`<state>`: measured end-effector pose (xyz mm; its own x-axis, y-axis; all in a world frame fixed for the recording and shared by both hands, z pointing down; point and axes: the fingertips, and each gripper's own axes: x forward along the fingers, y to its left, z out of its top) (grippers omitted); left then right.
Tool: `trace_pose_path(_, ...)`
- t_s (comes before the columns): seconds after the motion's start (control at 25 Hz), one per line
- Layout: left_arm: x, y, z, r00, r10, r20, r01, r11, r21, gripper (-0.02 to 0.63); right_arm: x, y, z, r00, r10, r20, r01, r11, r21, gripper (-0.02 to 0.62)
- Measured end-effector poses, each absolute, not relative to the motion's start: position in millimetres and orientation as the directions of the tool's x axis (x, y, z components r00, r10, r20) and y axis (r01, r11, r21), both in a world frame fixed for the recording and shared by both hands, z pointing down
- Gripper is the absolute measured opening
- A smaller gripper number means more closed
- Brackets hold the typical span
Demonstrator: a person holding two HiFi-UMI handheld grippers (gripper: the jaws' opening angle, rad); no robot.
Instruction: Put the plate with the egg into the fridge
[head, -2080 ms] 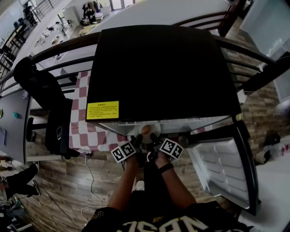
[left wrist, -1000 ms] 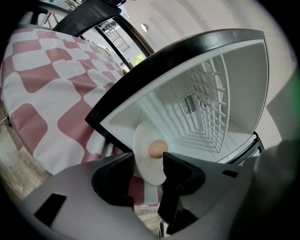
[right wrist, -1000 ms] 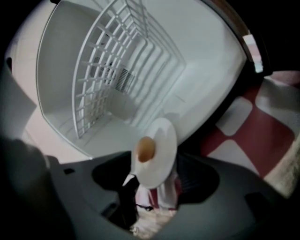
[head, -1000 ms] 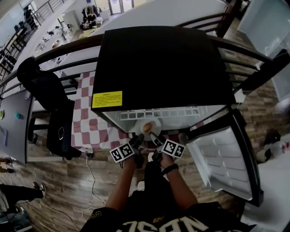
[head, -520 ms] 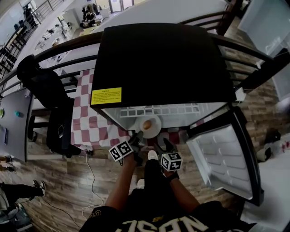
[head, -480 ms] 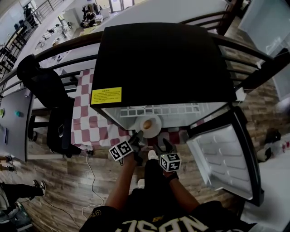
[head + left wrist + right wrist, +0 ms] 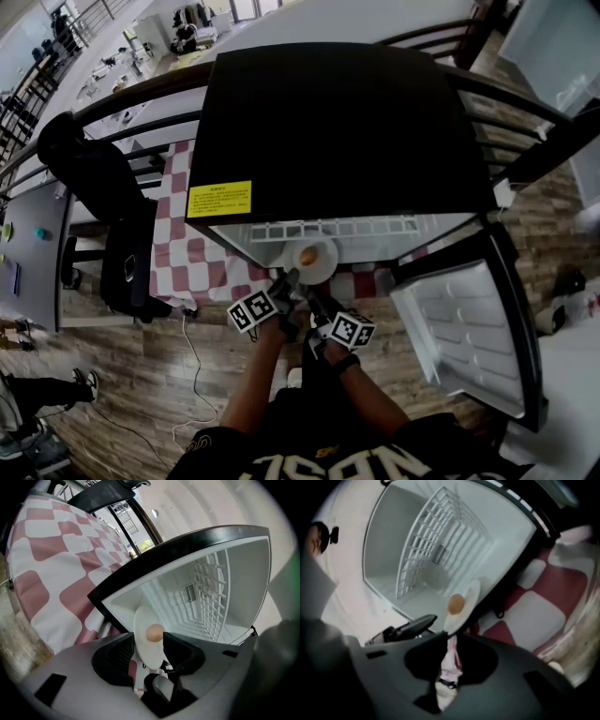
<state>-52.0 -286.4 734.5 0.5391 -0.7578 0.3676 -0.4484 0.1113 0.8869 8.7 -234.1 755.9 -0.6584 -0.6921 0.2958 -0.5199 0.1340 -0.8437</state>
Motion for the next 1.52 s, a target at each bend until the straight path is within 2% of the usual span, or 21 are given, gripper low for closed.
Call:
trace_pose_path(0.2, -53, -288, 735, 0.533, -0.761, 0.368, -0.444, 0.118, 0.888, 0.196, 8, -246, 746, -0.62, -0.761, 0.192, -0.27, -0.023, -0.963, 0.044)
trace_pose_path(0.4, -54, -291, 737, 0.527, -0.764, 0.372, -0.44, 0.129, 0.889, 0.196, 7, -257, 744, -0.594, -0.788, 0.16, -0.155, -0.083, -0.984, 0.032)
trace_pose_path(0.68, -56, -296, 734, 0.522, -0.772, 0.363, -0.426, 0.133, 0.895, 0.196, 8, -238, 755, -0.574, -0.763, 0.297, -0.254, -0.178, -0.951, 0.034)
trace_pose_path(1.2, -54, -302, 731, 0.522, -0.779, 0.346, -0.403, 0.132, 0.906, 0.196, 10, -265, 756, -0.526, -0.811, 0.256, -0.128, -0.222, -0.967, 0.034)
trace_pose_path(1.52, -58, -304, 722, 0.543, -0.775, 0.325, -0.414, 0.089, 0.906, 0.196, 17, -295, 753, -0.508, -0.828, 0.237, -0.121, -0.204, -0.971, 0.034)
